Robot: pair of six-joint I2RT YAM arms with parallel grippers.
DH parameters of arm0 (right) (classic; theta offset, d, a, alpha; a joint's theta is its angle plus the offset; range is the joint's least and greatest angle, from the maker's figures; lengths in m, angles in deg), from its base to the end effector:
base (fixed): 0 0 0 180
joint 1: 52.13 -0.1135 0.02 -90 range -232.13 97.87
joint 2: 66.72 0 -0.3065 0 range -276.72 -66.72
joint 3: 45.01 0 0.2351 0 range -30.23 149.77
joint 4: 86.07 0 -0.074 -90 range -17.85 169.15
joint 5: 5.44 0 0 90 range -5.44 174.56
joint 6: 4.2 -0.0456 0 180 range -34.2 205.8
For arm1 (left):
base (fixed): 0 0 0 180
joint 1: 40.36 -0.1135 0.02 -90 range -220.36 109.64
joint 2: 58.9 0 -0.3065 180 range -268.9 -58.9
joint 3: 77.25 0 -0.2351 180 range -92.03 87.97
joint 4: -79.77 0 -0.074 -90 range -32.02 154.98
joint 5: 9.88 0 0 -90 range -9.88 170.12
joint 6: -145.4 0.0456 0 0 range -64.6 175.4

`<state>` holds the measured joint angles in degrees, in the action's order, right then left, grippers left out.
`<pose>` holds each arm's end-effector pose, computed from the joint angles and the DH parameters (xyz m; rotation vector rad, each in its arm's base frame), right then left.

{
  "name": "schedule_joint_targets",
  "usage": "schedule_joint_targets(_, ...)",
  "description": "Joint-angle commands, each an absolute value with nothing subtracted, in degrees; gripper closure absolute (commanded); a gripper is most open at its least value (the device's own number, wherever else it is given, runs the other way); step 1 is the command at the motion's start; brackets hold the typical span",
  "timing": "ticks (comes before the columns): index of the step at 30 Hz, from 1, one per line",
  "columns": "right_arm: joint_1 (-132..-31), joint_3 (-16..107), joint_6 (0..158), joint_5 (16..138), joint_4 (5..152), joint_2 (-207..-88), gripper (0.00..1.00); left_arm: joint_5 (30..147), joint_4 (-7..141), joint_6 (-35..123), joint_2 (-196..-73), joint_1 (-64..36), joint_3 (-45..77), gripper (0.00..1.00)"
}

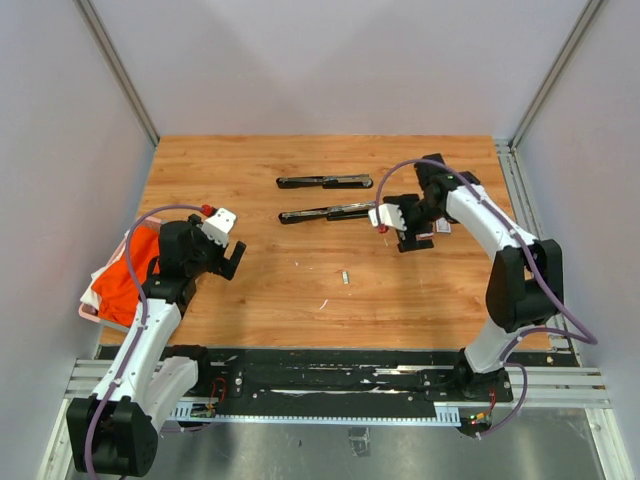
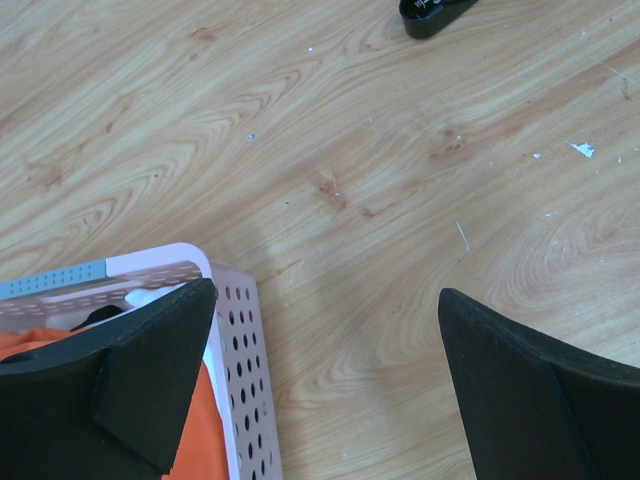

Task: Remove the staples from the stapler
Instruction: Pick up the staple from the center of the board.

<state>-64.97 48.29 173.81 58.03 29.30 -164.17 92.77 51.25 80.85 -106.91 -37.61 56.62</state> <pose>0.3229 0.0945 0.2934 -2.0498 1.5472 0.1862 0.1515 -0.0173 0.2736 0.6357 1.9880 0.0084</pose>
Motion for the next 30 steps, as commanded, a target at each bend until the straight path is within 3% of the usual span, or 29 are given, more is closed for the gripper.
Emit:
schedule_joint_targets(1, -72.38, 45.44, 176.47, 57.11, 28.29, -163.01, 0.1, 93.07, 52.59, 81.19, -106.76, -37.98, 56.86, 0.02)
schedule_joint_targets(8, -82.45, 40.54, 182.19, 55.87, 32.84, -161.24, 0.13, 92.84, 52.59, 81.16, -106.54, -37.98, 56.86, 0.02)
schedule_joint_targets(15, -89.75, 43.9, 179.79, 58.19, 37.36, -165.69, 0.18, 92.63, 52.61, 81.23, -106.43, -37.98, 56.94, 0.02)
schedule_joint_targets(30, -95.7, 50.39, 177.75, 60.46, 38.1, -175.15, 0.25, 92.17, 52.77, 81.41, -105.84, -37.98, 57.17, 0.02)
